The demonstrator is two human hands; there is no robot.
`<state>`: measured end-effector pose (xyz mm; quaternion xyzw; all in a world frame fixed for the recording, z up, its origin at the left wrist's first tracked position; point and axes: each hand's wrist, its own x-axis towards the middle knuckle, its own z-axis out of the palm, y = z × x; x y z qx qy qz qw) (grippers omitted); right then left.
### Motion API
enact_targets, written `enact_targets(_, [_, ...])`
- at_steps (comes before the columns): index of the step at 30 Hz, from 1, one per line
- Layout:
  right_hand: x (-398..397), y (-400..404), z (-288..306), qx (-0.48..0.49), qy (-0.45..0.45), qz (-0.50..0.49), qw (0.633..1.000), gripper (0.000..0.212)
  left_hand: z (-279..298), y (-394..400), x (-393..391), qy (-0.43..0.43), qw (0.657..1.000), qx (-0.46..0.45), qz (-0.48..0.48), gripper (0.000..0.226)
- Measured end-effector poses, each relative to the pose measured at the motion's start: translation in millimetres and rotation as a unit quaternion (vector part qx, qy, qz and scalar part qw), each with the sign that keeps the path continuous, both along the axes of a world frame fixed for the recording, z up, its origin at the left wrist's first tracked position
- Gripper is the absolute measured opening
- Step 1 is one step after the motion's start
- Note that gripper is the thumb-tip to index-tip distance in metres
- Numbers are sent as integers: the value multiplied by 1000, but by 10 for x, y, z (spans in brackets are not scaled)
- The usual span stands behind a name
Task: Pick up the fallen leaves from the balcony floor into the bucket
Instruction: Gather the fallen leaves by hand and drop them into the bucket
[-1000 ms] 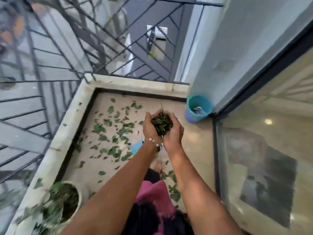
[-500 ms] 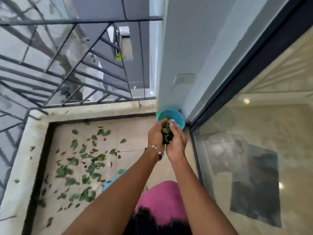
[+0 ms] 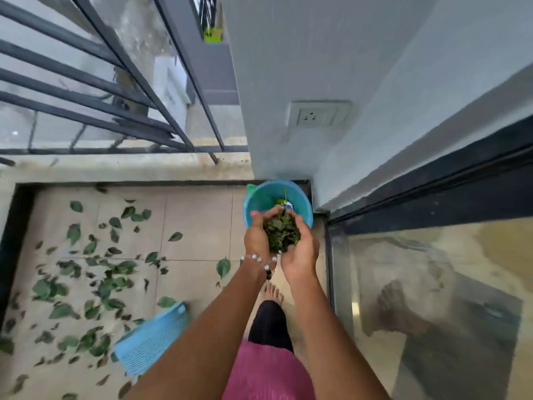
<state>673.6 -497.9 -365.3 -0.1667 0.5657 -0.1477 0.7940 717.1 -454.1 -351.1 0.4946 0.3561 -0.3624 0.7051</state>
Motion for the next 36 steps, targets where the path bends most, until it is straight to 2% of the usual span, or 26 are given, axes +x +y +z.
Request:
enact_targets(6, [386, -343, -1239, -6, 20, 63, 998, 32, -1286, -258, 344, 8, 999, 36, -32, 50])
enact_targets(8, [447, -405, -1599, 0, 31, 81, 996, 38, -1635, -247, 446, 27, 998, 32, -46, 61])
enact_targets(10, [455, -434, -1883, 9, 44, 94, 995, 47, -1777, -218, 540, 53, 996, 28, -66, 81])
enact_targets(12, [433, -443, -2025, 16, 61, 94, 994, 56, -1718, -217, 608, 68, 994, 50, -66, 79])
enact_targets(15, [397, -438, -1922, 12, 106, 80, 991, 59, -1432, -211, 626, 87, 994, 55, -39, 65])
enact_targets(19, [419, -408, -1394, -4, 151, 77, 986, 44, -861, -118, 651, 97, 994, 40, -15, 65])
enact_targets(21, [449, -370, -1014, -23, 142, 114, 983, 38, -601, 0, 664, 58, 994, 75, -57, 58])
enact_targets(23, [478, -310, -551, -70, 140, 185, 970, 37, -245, 176, 649, 21, 981, 148, -124, 35])
enact_targets(24, [493, -283, -342, -107, 148, 241, 953, 35, -72, 278, 639, -5, 973, 179, -143, 25])
enact_targets(26, [505, -220, 101, -200, 159, 373, 892, 24, 301, 500, 602, -62, 953, 243, -170, 15])
enact_targets(27, [519, -181, 303, -246, 161, 435, 851, 26, 518, 600, 587, -88, 943, 270, -176, 16])
enact_targets(30, [606, -14, 961, -366, 157, 595, 698, 30, 1075, 953, 518, -141, 922, 318, -169, 15])
enact_targets(32, [675, 136, 1330, -423, 130, 655, 613, 31, 1333, 1200, 430, -168, 899, 361, -180, 16])
enact_targets(36, [733, 630, 1874, -496, 102, 719, 476, 32, 1788, 1752, 102, -200, 848, 441, -215, 21])
